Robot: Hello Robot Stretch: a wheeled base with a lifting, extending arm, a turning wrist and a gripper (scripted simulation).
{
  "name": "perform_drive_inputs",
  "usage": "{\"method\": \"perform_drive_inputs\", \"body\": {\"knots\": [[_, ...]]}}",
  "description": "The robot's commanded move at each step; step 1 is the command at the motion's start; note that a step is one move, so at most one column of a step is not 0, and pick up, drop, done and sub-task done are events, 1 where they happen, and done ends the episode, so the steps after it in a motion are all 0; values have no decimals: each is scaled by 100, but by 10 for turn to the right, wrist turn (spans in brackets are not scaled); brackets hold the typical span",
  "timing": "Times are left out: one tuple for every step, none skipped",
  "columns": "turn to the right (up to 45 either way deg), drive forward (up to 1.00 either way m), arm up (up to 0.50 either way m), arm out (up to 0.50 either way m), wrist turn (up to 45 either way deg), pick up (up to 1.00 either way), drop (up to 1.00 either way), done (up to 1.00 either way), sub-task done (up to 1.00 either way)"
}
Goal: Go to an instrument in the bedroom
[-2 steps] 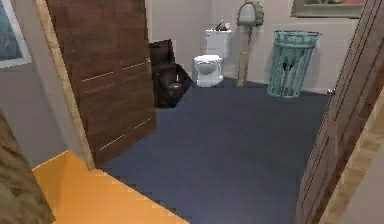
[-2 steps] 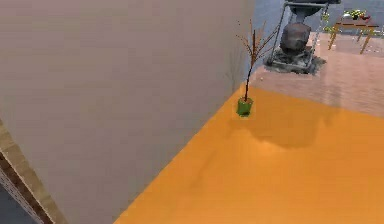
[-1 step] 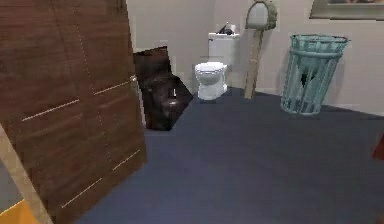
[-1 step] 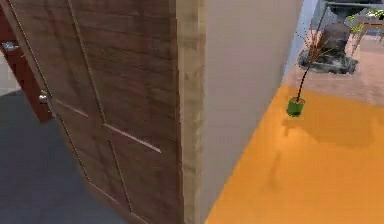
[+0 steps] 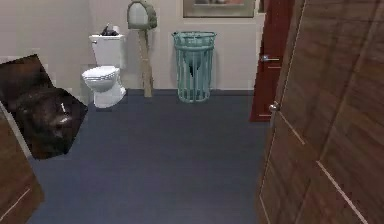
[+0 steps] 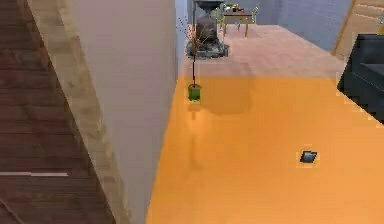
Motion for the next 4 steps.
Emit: {"method": "perform_drive_inputs", "body": {"knots": [[0, 100, 0, 0, 0, 0, 0, 0, 0], [150, 0, 0, 0, 0, 0, 0, 0, 0], [0, 100, 0, 0, 0, 0, 0, 0, 0], [0, 90, 0, 0, 0, 0, 0, 0, 0]]}}
